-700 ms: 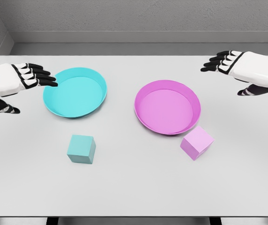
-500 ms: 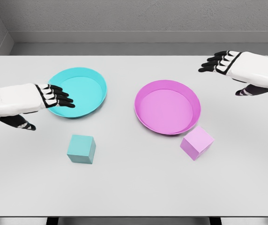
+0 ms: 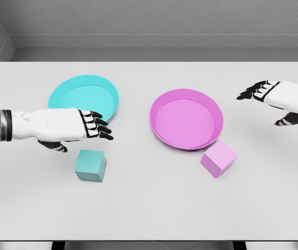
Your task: Place the blocks in the corresponding plates according to their colors
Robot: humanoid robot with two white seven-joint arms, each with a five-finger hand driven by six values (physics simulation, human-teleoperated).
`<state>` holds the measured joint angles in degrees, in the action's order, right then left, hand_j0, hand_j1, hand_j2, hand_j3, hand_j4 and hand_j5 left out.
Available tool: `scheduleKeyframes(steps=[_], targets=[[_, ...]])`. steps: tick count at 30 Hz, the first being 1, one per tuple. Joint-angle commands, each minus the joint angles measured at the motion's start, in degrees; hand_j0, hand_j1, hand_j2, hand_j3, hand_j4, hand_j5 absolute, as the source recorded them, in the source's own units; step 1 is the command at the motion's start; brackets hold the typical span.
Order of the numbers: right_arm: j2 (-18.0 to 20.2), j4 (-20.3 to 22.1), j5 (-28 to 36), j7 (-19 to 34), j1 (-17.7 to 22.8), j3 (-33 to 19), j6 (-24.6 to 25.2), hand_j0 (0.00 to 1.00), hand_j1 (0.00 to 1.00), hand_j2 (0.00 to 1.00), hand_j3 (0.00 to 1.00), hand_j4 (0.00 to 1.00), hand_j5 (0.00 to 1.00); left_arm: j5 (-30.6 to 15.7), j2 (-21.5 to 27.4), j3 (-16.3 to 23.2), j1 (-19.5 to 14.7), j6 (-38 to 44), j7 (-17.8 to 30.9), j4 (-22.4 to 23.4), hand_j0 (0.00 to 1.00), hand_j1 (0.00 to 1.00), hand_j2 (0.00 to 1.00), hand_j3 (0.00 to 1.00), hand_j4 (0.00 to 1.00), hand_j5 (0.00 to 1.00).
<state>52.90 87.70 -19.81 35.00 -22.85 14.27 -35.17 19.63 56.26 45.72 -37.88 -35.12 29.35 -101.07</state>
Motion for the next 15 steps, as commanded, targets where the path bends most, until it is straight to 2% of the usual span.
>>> scheduleKeyframes(steps=[1, 3, 4, 5, 6, 8, 11, 13, 15], targets=[[0.45, -0.52, 0.47, 0.00, 0.00, -0.38, 0.17, 1.00, 1.00, 1.00, 1.00, 1.00, 1.00, 0.93, -1.68, 2.10, 0.00, 0.12, 1.06, 0.00, 1.00, 1.00, 1.00, 1.00, 1.00, 1.00], [0.89, -4.56, 7.50, 0.00, -0.09, 0.75, 0.17, 1.00, 1.00, 1.00, 1.00, 1.00, 1.00, 1.02, -1.59, 2.62, 0.00, 0.12, 1.15, 0.00, 1.00, 1.00, 1.00, 1.00, 1.00, 1.00], [3.78, -4.03, 8.03, 0.00, 0.26, 2.16, 0.17, 1.00, 1.00, 1.00, 1.00, 1.00, 1.00, 1.37, -1.59, 3.32, 0.09, 0.12, 1.76, 0.00, 1.00, 1.00, 1.00, 1.00, 1.00, 1.00], [4.75, -3.95, 8.03, 0.00, 0.70, 3.92, 0.17, 1.00, 1.00, 1.00, 1.00, 1.00, 1.00, 1.81, -1.59, 4.29, 0.09, 0.12, 2.47, 0.00, 1.00, 1.00, 1.00, 1.00, 1.00, 1.00], [4.84, -3.42, 8.03, 0.00, 0.70, 5.67, 0.17, 1.00, 1.00, 1.00, 1.00, 1.00, 1.00, 1.90, -1.68, 4.73, 0.09, 0.12, 2.47, 0.00, 1.00, 1.00, 1.00, 1.00, 1.00, 1.00], [5.11, 1.50, 7.95, 0.00, 0.70, 10.95, 0.17, 1.00, 1.00, 1.00, 1.00, 1.00, 1.00, 1.99, -1.59, 5.17, 0.09, 0.12, 2.64, 0.00, 1.00, 1.00, 1.00, 1.00, 1.00, 1.00], [5.02, 5.19, 7.68, 0.00, -0.35, 16.75, 0.17, 1.00, 1.00, 1.00, 1.00, 1.00, 1.00, 2.96, -1.68, 5.70, 0.09, 0.12, 2.82, 0.00, 1.00, 1.00, 1.00, 1.00, 1.00, 1.00], [5.02, 5.28, 7.68, 0.00, -3.07, 21.31, 0.17, 1.00, 1.00, 1.00, 1.00, 1.00, 1.00, 2.96, -1.68, 5.70, 0.09, 0.12, 2.82, 0.00, 1.00, 1.00, 1.00, 1.00, 1.00, 1.00], [5.11, 5.63, 7.68, 0.00, -3.16, 22.82, 0.17, 1.00, 1.00, 1.00, 1.00, 1.00, 1.00, 2.96, -1.85, 5.70, 0.09, 0.12, 2.82, 0.00, 1.00, 1.00, 1.00, 1.00, 1.00, 1.00]])
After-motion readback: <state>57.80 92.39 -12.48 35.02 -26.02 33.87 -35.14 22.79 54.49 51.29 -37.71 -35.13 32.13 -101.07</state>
